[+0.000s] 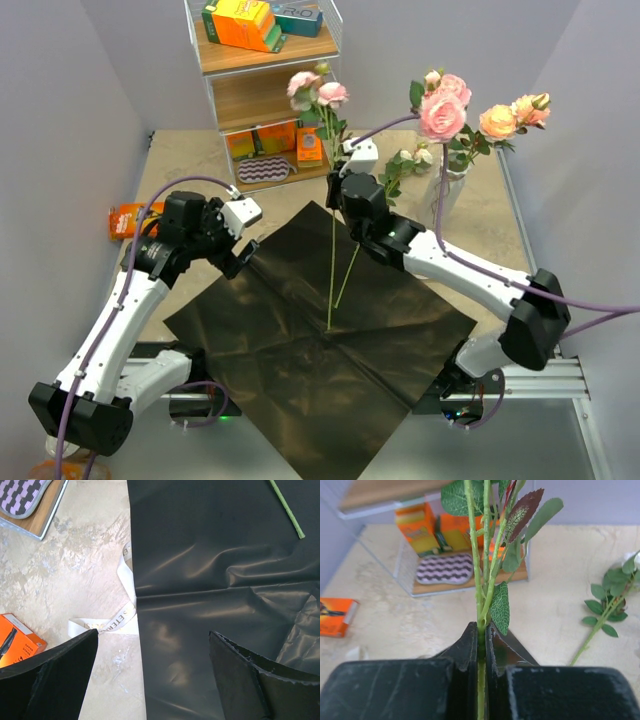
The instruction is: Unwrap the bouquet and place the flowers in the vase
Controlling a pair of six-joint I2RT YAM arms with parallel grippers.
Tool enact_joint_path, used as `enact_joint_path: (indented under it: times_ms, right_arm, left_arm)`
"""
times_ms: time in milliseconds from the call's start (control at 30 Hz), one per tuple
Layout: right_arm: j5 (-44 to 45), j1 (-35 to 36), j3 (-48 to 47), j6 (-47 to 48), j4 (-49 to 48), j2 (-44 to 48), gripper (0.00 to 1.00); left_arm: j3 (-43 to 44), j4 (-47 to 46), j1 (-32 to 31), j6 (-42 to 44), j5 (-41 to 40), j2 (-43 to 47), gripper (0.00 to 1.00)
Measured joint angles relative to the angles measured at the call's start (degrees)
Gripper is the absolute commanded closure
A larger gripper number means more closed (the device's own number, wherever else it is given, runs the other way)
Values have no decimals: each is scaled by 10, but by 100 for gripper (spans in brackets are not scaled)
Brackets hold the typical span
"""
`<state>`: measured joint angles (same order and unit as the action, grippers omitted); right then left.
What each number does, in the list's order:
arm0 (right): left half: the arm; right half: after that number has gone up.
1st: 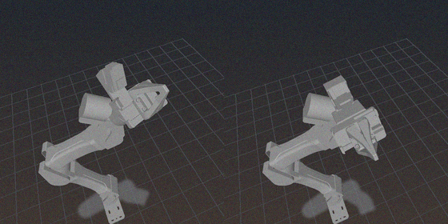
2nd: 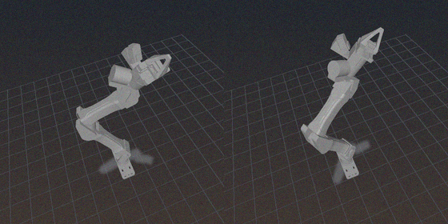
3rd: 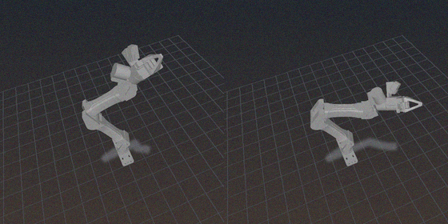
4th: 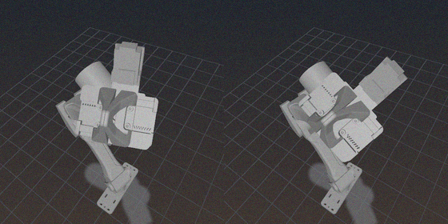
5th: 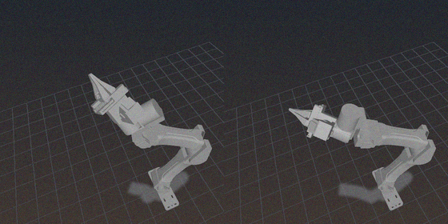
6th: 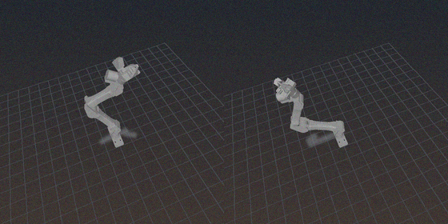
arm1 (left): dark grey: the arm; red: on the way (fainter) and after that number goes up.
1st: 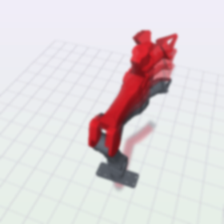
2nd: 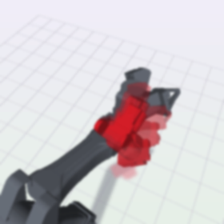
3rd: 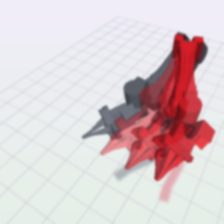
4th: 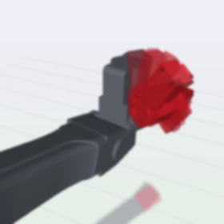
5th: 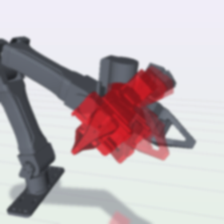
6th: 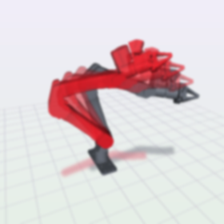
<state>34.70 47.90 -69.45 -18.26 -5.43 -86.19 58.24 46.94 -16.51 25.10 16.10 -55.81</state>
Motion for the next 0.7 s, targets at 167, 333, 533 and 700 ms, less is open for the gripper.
enact_joint_path:
  times_ms: [167, 333, 533, 700]
  right_arm:
    - [0, 27, 1, 38, -32, 69, 100]
    - [-66, 58, -26, 129, -76, 114, 100]
    - [-131, 87, -154, 221, -59, 105, 100]
    - [-137, 88, -278, 286, -52, 106, 100]
  left_arm:
    - [0, 1, 0, 0, 1, 0, 5]
    - [0, 1, 0, 0, 2, -4, 5]
    - [0, 1, 0, 0, 3, -10, 5]
    - [0, 1, 0, -1, 5, -14, 5]
